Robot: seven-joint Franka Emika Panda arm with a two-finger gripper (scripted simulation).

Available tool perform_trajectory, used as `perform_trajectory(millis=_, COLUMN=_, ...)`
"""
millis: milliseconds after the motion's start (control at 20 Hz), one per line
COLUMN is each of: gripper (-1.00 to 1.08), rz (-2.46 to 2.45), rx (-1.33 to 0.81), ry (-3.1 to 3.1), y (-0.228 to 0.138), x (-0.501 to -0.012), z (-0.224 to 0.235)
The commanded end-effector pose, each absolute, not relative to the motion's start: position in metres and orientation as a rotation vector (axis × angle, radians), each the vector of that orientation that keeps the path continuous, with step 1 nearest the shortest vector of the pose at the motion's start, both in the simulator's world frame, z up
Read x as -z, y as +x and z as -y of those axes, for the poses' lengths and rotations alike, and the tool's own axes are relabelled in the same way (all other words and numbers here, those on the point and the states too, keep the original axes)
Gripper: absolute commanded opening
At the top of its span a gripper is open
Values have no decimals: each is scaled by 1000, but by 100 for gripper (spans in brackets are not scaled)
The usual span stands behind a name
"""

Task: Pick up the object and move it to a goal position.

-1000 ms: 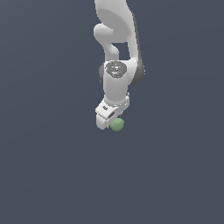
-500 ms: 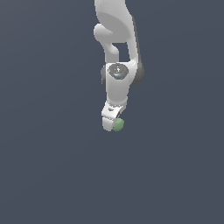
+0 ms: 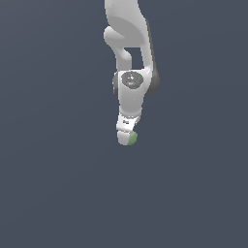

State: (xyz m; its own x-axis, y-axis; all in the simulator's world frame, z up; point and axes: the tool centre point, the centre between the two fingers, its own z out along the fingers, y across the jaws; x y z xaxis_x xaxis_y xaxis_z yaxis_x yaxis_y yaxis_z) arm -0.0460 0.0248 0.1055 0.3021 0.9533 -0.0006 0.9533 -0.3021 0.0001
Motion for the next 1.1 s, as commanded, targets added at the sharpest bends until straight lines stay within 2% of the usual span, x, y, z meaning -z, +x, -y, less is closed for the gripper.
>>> perform_trajectory(millis=0, gripper=100, rz=-1875, rx=0, ry=2520, y=-47, x=-105, z=-25)
perform_trajectory(millis=350, gripper=100, rz=-1874, rx=0, ry=2521, y=-47, x=-99, z=-25)
perform_trajectory(millis=1050, gripper=100, rz=-1880, rx=0, ry=2517, y=-47, x=-54, z=-25)
